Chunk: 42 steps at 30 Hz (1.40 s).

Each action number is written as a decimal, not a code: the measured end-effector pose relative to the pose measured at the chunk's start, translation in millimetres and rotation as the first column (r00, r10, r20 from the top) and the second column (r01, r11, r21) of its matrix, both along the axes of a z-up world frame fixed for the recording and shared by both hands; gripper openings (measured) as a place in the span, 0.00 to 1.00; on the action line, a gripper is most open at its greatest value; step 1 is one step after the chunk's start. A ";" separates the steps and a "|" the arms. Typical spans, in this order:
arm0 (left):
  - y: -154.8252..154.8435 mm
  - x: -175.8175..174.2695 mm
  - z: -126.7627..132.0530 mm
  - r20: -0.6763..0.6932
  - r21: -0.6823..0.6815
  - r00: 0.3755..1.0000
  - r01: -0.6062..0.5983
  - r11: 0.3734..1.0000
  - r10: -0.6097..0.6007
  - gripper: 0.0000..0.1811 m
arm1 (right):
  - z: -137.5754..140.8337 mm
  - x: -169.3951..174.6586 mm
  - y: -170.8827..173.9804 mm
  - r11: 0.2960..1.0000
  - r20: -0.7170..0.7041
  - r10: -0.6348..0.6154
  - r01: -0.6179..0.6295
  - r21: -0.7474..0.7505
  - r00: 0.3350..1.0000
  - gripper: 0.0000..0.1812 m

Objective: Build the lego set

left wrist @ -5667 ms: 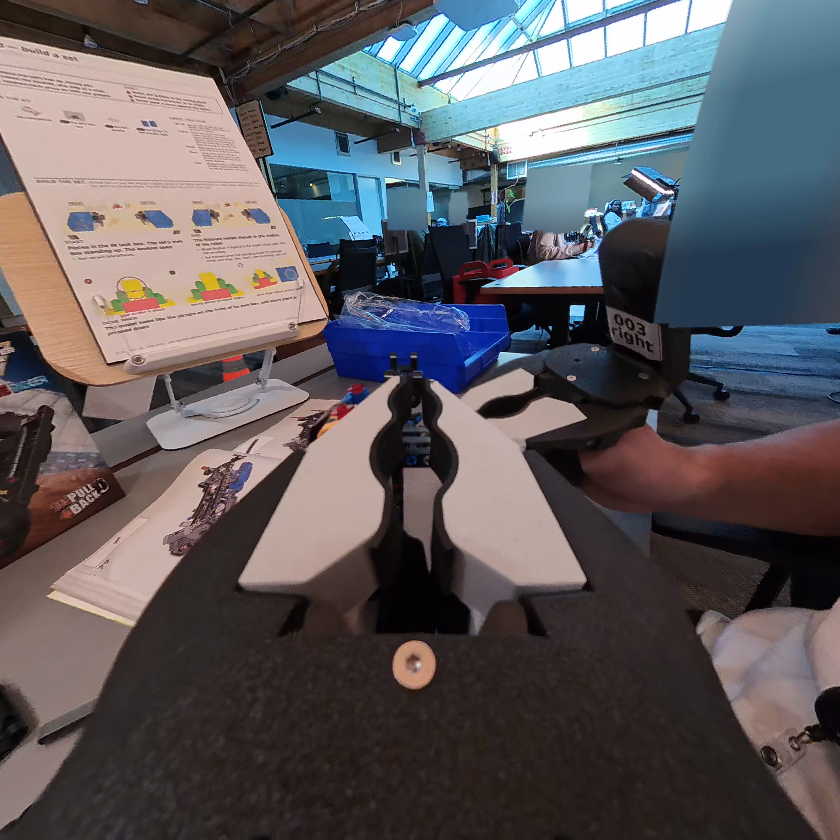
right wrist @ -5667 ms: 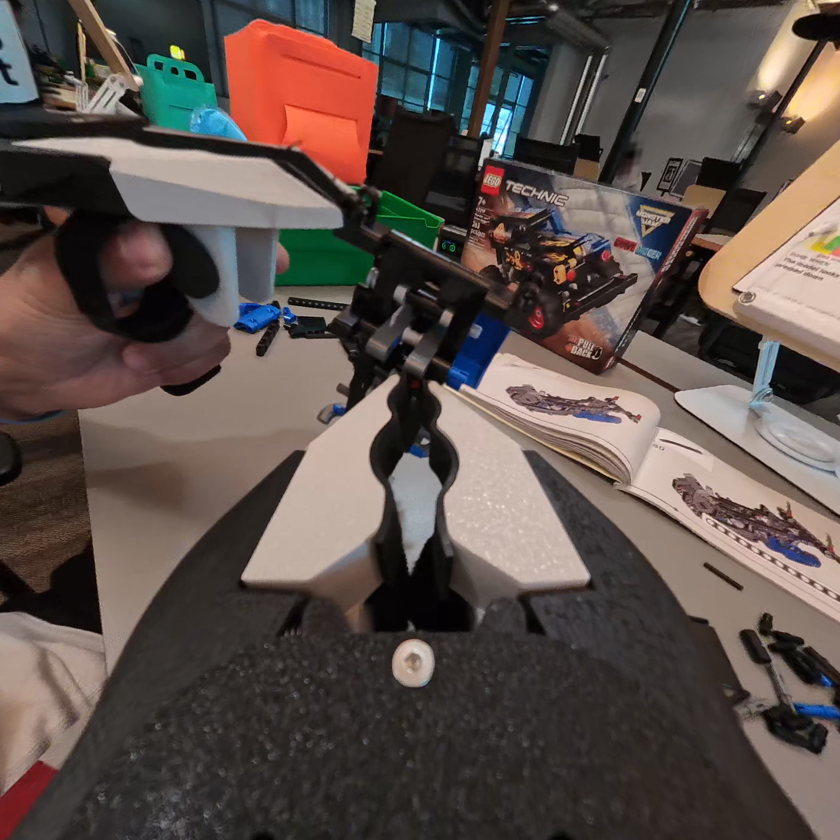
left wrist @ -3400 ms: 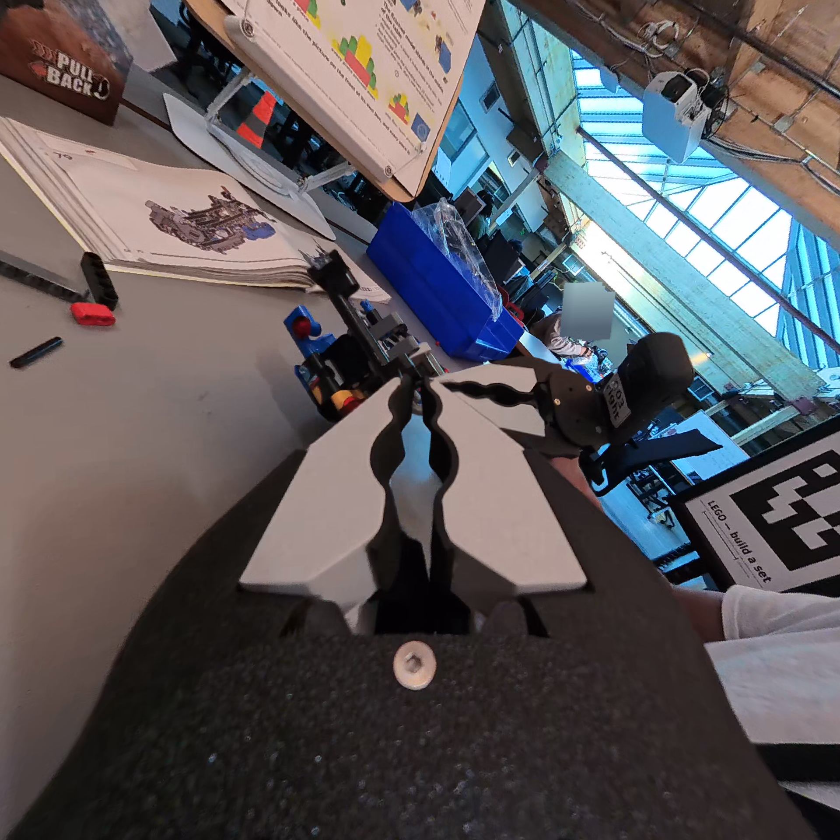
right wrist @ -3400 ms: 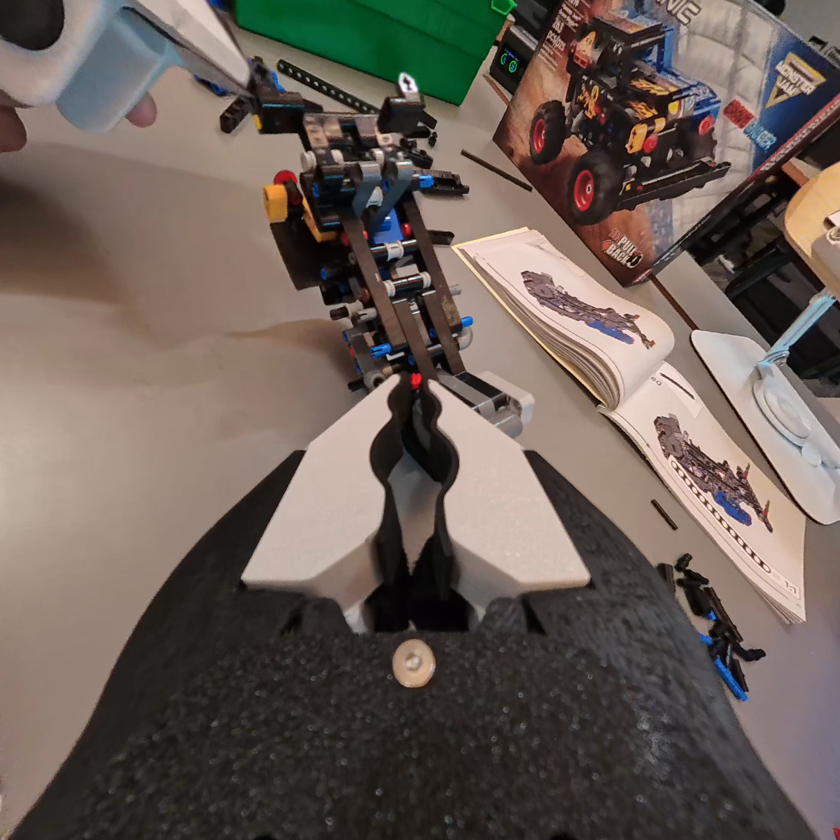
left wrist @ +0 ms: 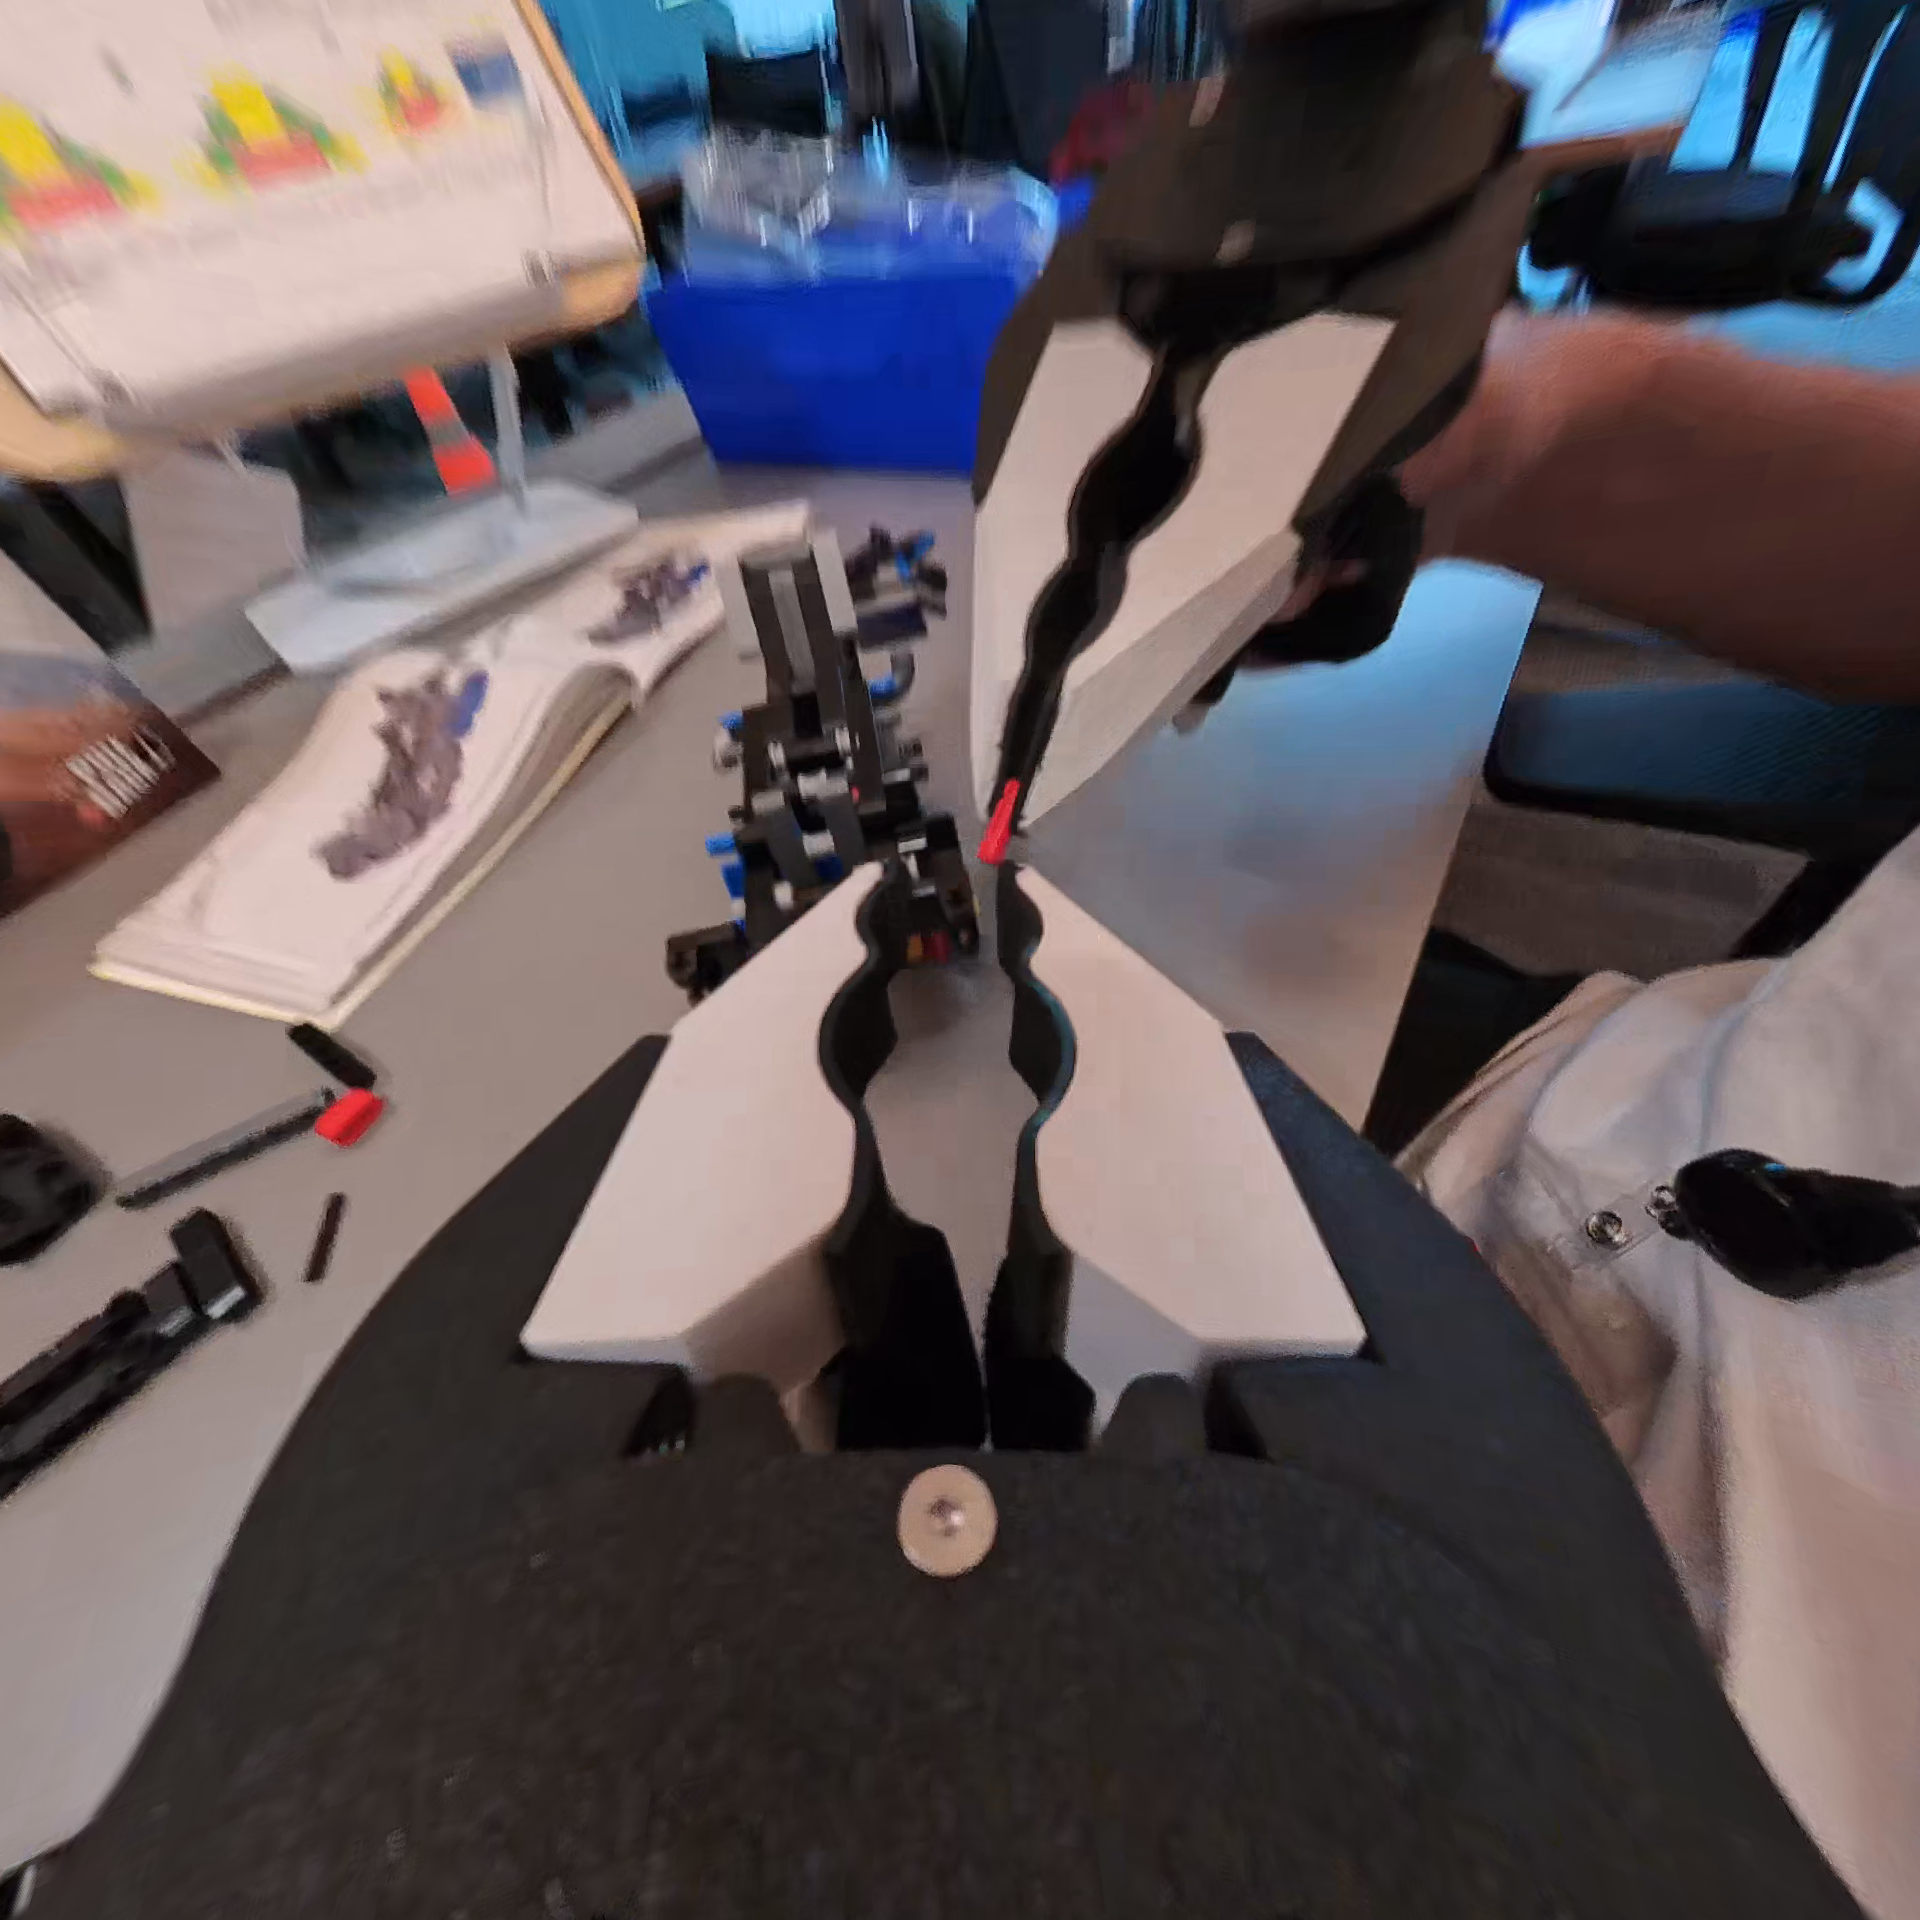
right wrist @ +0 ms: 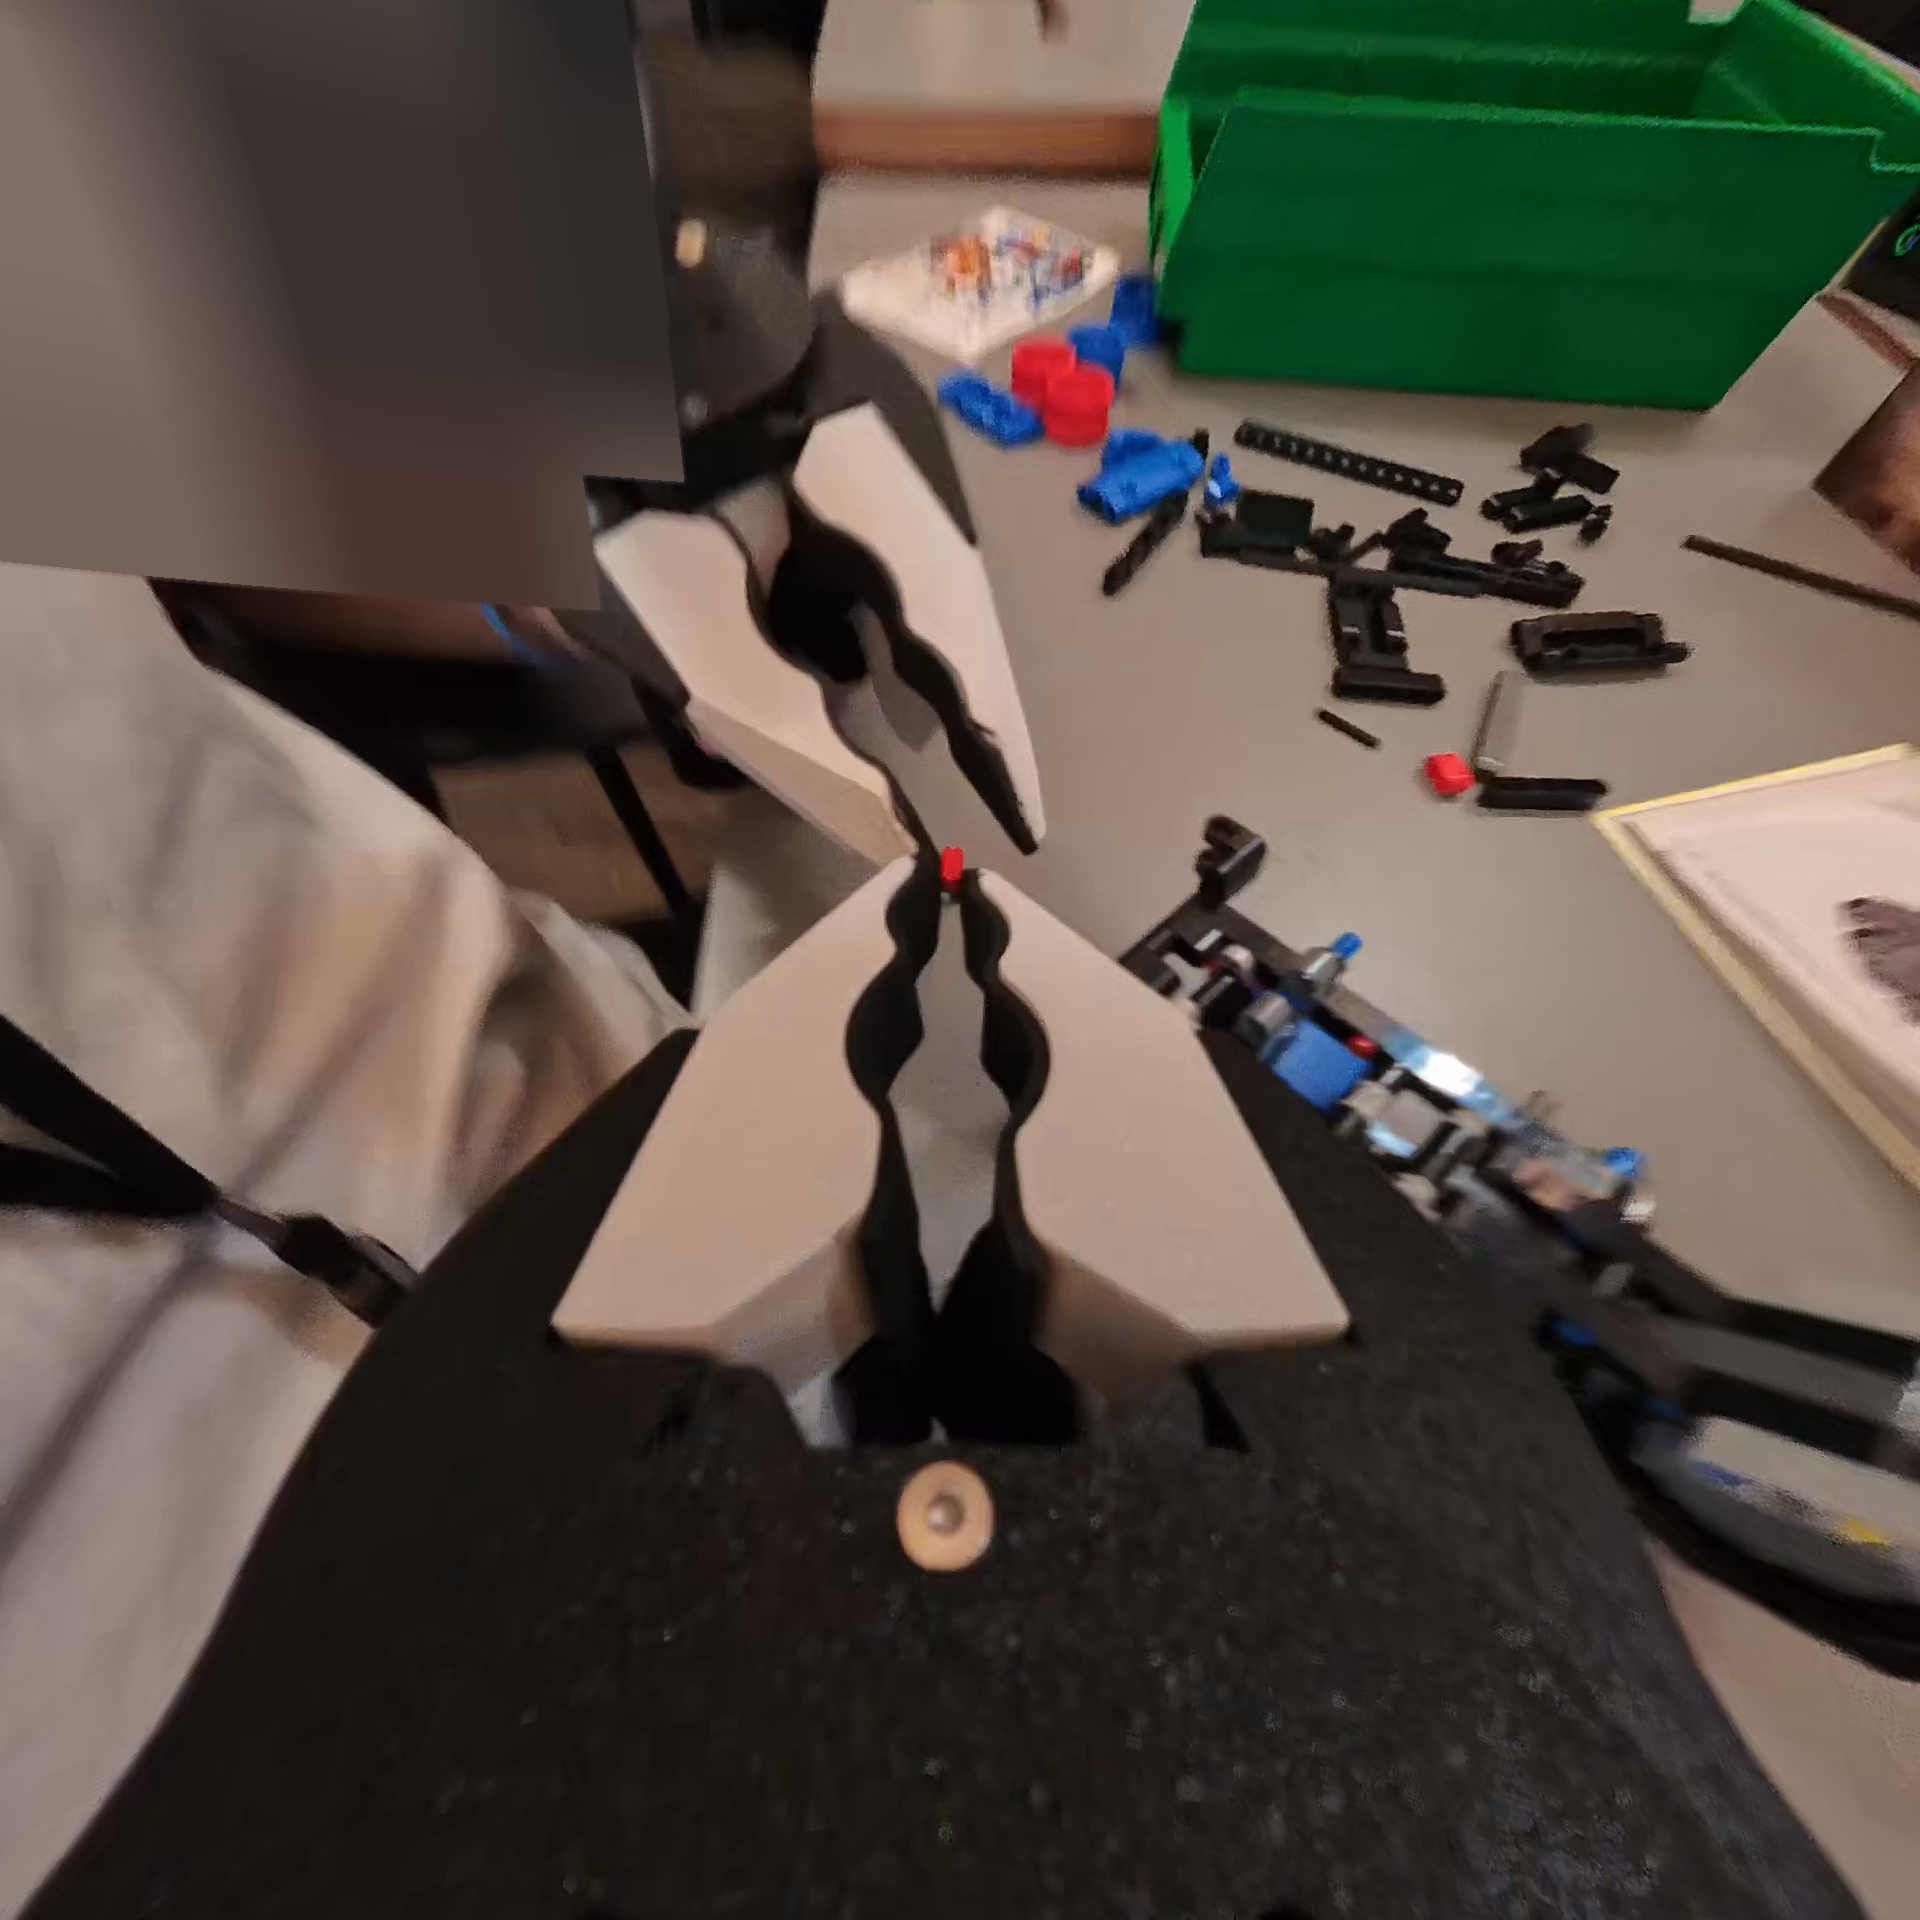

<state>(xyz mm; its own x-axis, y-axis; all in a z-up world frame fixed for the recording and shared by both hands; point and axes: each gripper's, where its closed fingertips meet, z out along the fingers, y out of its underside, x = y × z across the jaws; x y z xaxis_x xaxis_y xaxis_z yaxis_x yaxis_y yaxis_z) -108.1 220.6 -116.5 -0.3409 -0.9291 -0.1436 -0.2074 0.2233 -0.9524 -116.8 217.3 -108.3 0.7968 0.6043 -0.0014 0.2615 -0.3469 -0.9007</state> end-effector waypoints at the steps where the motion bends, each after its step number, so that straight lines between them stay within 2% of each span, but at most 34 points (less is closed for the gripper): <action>1: -1.7 -3.8 7.4 0.059 0.009 0.998 0.008 1.000 -0.009 0.07 | 5.4 -2.8 -1.4 1.000 -0.121 -0.006 0.006 0.000 0.993 0.02; 3: -7.1 -9.6 13.5 0.123 0.054 0.992 0.030 0.998 -0.036 0.06 | 13.0 -7.3 -5.1 1.000 -0.324 0.010 -0.009 0.006 0.946 0.02; 4: -9.4 -11.6 14.7 0.142 0.073 0.989 0.040 0.997 -0.050 0.06 | 9.7 -10.1 -8.2 0.999 -0.375 0.024 -0.033 -0.018 0.927 0.02; 8: -18.9 -19.0 25.9 0.223 0.095 0.968 0.099 0.991 -0.118 0.05 | 14.0 -12.3 -14.3 0.996 -0.533 0.050 -0.079 -0.031 0.844 0.02; 13: -27.5 -21.5 28.2 0.228 0.138 0.956 0.157 0.978 -0.186 0.05 | 20.5 -17.9 -18.9 0.989 -0.633 0.101 -0.149 -0.023 0.767 0.02; 26: -32.9 -27.3 26.9 0.205 0.134 0.951 0.209 0.969 -0.233 0.02 | 19.1 -27.6 -22.5 0.966 -0.712 0.148 -0.253 -0.043 0.686 0.02; 30: -32.5 -30.4 32.3 0.221 0.163 0.947 0.199 0.966 -0.233 0.02 | 25.7 -26.2 -28.5 0.950 -0.775 0.163 -0.308 -0.042 0.610 0.04; 42: -35.3 -32.4 26.8 0.195 0.290 0.949 0.185 0.939 -0.247 0.01 | 18.4 -30.4 -28.5 0.951 -0.738 0.153 -0.300 -0.070 0.657 0.01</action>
<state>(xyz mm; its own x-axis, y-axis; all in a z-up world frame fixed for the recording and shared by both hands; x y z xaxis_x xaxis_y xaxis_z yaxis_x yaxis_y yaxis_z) -140.5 185.3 -89.7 -0.4584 -0.7539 -0.4707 0.0873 0.4888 -0.8680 -147.2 188.9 -89.9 0.3413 0.6965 -0.6311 -0.3462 -0.5311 -0.7734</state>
